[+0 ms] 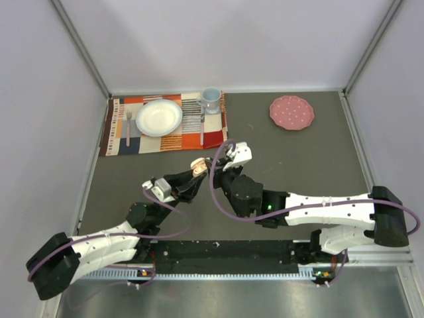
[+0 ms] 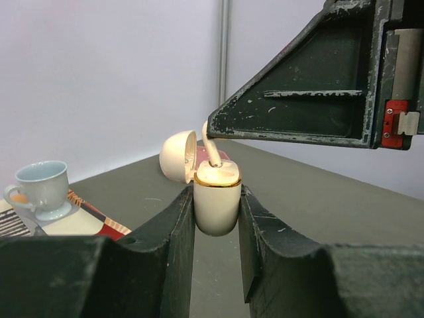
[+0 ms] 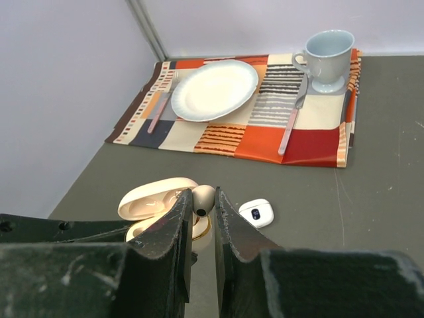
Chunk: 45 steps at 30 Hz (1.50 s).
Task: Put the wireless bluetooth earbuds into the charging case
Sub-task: Insert the right earbud into the right side groove of the charging case.
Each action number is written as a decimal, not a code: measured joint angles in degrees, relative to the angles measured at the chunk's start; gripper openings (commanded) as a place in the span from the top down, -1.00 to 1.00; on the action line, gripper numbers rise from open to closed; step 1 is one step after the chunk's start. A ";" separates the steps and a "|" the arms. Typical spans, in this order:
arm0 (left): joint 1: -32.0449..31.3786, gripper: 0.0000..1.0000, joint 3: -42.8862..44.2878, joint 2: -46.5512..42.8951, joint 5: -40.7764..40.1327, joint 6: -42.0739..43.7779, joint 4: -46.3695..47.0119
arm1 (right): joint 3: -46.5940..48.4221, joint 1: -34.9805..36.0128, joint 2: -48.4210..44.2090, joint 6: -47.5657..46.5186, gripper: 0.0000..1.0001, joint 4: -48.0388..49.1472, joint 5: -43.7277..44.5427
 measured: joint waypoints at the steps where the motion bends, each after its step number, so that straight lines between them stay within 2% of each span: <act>1: 0.00 1.00 0.00 -0.11 0.00 0.00 0.02 | 0.00 0.00 0.04 -0.37 1.00 0.31 0.02; 17: 0.00 1.00 0.00 -0.57 -1.18 -0.02 -0.15 | -1.20 0.33 1.33 -7.41 0.97 5.97 0.04; 28: 0.00 1.00 0.00 -0.63 -1.62 0.02 -0.17 | -1.25 0.48 1.46 -8.61 0.84 6.36 -0.22; 38: 0.00 1.00 0.00 -1.46 -2.56 0.22 -0.17 | -1.88 0.85 1.46 -8.70 0.80 6.27 -1.60; 45: 0.00 1.00 0.00 -1.62 -2.64 0.28 -0.13 | -1.95 0.90 1.44 -8.70 0.53 6.19 -2.27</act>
